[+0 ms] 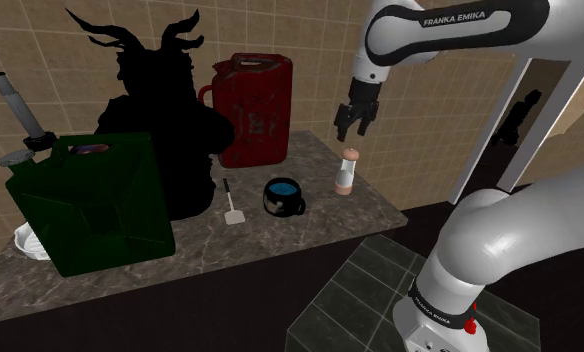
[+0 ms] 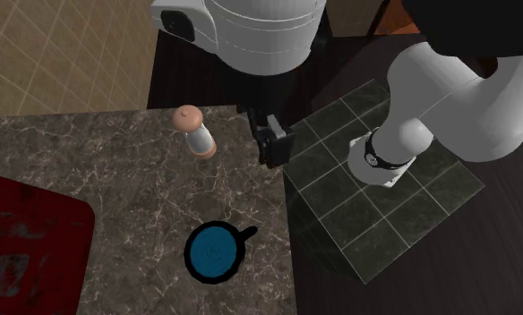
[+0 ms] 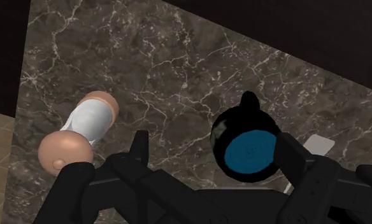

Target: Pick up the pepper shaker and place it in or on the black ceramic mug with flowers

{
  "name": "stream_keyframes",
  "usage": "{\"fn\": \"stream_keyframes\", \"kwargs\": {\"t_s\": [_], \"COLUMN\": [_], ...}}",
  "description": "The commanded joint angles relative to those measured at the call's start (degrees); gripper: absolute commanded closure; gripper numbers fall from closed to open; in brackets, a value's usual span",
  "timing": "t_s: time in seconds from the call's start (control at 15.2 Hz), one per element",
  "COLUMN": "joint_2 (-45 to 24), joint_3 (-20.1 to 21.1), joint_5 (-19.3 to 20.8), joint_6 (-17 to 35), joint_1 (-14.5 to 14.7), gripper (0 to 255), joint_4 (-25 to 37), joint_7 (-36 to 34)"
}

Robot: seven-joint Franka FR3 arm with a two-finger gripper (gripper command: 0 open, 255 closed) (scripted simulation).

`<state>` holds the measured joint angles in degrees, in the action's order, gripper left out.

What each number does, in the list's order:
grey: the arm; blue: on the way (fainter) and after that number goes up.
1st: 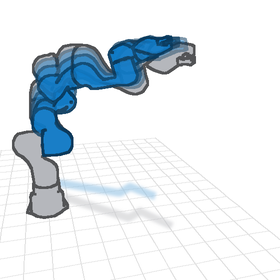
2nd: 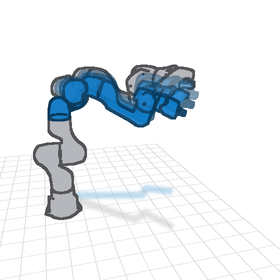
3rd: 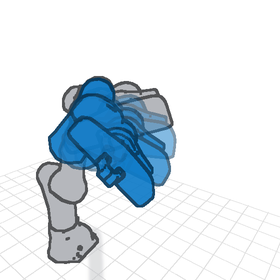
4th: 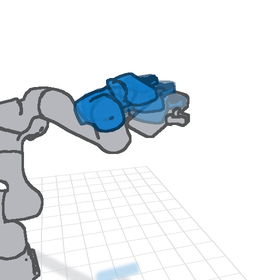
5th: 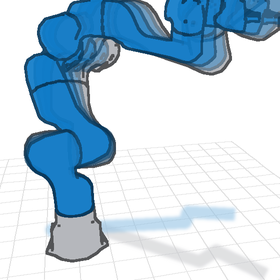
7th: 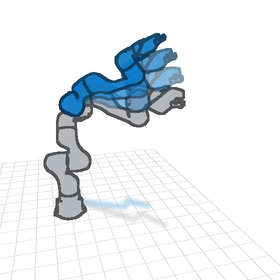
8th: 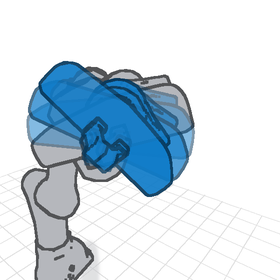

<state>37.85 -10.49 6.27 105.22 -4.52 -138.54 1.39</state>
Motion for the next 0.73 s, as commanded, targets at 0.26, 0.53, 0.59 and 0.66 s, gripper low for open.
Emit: {"fn": "stream_keyframes", "kwargs": {"t_s": [0.26,0.53,0.59,0.66], "joint_2": [-8.23,-14.59,-16.29,-18.02], "joint_3": [-4.07,-6.75,-7.41,-8.07], "joint_5": [4.86,7.47,8.03,8.54], "joint_6": [7.8,13.1,14.39,15.67], "joint_1": [-2.17,-3.48,-3.78,-4.07], "gripper": [0,0,0,0], "joint_4": [0.36,1.66,2.15,2.7], "joint_7": [4.41,7.05,7.69,8.34]}}
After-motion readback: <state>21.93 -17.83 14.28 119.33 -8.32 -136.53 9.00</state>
